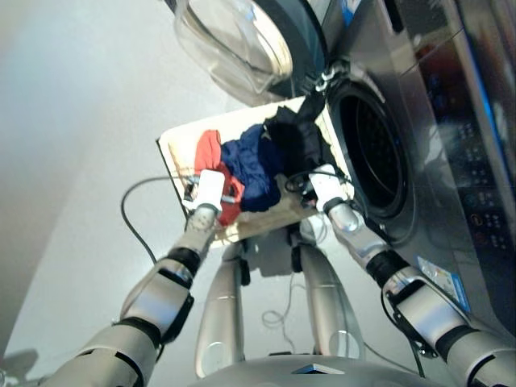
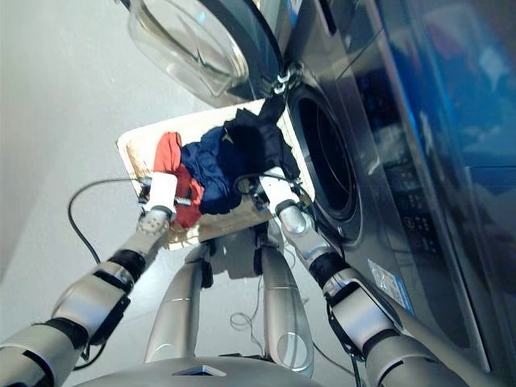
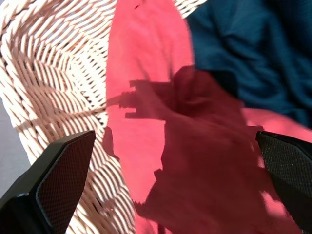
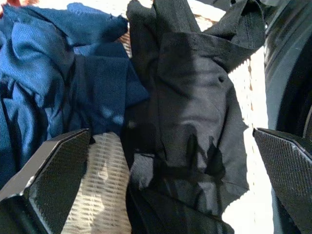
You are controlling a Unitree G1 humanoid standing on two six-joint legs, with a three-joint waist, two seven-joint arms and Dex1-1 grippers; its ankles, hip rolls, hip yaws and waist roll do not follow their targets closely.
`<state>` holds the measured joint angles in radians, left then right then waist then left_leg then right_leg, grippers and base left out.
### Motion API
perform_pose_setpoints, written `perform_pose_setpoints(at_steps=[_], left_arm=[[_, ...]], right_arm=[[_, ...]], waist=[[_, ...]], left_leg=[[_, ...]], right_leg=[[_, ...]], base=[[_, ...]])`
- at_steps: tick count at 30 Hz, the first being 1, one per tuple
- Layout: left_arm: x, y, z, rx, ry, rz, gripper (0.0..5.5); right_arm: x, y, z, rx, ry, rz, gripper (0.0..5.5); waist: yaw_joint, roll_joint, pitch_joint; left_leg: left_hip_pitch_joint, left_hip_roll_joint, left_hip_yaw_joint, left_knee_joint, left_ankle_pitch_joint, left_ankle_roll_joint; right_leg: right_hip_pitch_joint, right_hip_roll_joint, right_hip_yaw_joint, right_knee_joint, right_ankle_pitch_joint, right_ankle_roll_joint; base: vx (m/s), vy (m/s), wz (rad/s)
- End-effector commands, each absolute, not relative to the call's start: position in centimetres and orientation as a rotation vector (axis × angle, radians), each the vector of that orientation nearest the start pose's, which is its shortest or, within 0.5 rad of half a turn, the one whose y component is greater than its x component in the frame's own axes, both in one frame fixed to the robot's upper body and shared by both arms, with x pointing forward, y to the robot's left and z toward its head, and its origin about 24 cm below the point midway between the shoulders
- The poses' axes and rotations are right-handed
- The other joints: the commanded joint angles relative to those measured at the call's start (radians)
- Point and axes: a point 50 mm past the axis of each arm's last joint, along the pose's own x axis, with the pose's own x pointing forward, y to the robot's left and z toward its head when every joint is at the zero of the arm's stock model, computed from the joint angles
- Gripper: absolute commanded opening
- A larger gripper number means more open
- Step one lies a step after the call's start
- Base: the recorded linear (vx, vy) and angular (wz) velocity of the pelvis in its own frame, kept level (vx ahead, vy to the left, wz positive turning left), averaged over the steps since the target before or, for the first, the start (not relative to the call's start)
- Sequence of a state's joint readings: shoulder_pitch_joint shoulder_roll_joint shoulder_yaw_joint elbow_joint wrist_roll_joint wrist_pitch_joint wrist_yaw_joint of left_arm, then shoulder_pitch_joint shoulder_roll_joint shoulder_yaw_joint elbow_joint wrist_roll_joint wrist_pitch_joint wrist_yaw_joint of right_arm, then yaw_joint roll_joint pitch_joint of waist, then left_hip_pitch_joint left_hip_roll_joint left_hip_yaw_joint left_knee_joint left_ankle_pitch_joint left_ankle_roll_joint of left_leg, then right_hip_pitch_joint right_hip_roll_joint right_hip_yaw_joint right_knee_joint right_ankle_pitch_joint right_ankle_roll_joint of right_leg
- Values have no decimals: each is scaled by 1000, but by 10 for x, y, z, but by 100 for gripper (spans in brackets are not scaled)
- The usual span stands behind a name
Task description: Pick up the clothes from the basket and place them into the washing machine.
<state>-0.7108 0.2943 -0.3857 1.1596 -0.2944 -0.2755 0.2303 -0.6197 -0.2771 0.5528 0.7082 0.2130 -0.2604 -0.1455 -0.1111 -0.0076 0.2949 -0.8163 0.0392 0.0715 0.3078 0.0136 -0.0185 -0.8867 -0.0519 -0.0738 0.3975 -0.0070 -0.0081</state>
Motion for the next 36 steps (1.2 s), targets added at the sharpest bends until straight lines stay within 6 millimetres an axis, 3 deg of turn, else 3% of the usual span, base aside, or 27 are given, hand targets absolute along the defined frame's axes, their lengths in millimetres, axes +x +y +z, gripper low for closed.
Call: perform_pose_setpoints(at_steps=[1, 9, 10, 11, 21, 22, 23, 25, 31, 36], left_arm=[[361, 203, 37, 295, 138, 184, 550], [366, 209, 45, 201, 135, 235, 550], [366, 210, 44, 195, 143, 241, 298], [366, 210, 46, 189, 137, 243, 2], [356, 196, 32, 93, 115, 213, 0], [355, 195, 31, 87, 110, 209, 0], [355, 195, 33, 75, 98, 210, 0], [354, 194, 33, 54, 86, 201, 0], [349, 176, 39, -87, -1, 141, 0], [337, 150, 60, -242, -145, 11, 0]], right_arm=[[336, -76, 87, -209, -257, 365, 550], [332, -78, 102, -161, -332, 365, 550], [332, -79, 103, -163, -336, 363, 550], [333, -81, 101, -168, -329, 358, 550], [329, -89, 78, -220, -249, 364, 550], [329, -89, 75, -230, -236, 365, 550], [330, -90, 71, -239, -221, 365, 550], [330, -91, 66, -244, -199, 361, 550], [329, -98, 45, -315, -105, 354, 550], [326, -101, 35, -462, -79, 392, 550]], waist=[[-16, -8, -49], [-29, 7, -92], [-32, 7, -97], [-32, 9, -104], [-24, 18, -153], [-22, 19, -154], [-23, 15, -154], [-19, 16, -149], [11, 19, -122], [40, 37, -106]], left_leg=[[-91, 22, -45, 161, -116, -25], [-229, 17, -66, 233, -151, -4], [-239, 15, -69, 237, -154, -3], [-242, 12, -70, 242, -156, -2], [-129, -2, -75, 133, -129, -18], [-103, -2, -76, 113, -122, -23], [-90, -10, -71, 83, -81, -22], [-43, -12, -71, 43, -66, -28], [117, -24, -69, -58, -22, -47], [219, -40, -71, -116, 4, -57]], right_leg=[[-40, -41, 12, -57, 74, 145], [-181, -38, 25, 29, 42, 144], [-189, -39, 27, 32, 41, 144], [-193, -40, 29, 37, 40, 144], [-101, -49, 23, -42, 57, 143], [-77, -49, 22, -58, 62, 143], [-63, -57, 20, -88, 97, 140], [-19, -59, 16, -118, 108, 142], [144, -60, 1, -206, 134, 143], [252, -63, -11, -260, 145, 145]], base=[[0, 0, 0], [6, 4, -10], [55, 13, -22], [53, 3, 3], [22, -1, 6], [-70, -31, -21], [-75, -35, 1], [-40, -19, 31], [7, -29, 21], [4, -32, -46]])
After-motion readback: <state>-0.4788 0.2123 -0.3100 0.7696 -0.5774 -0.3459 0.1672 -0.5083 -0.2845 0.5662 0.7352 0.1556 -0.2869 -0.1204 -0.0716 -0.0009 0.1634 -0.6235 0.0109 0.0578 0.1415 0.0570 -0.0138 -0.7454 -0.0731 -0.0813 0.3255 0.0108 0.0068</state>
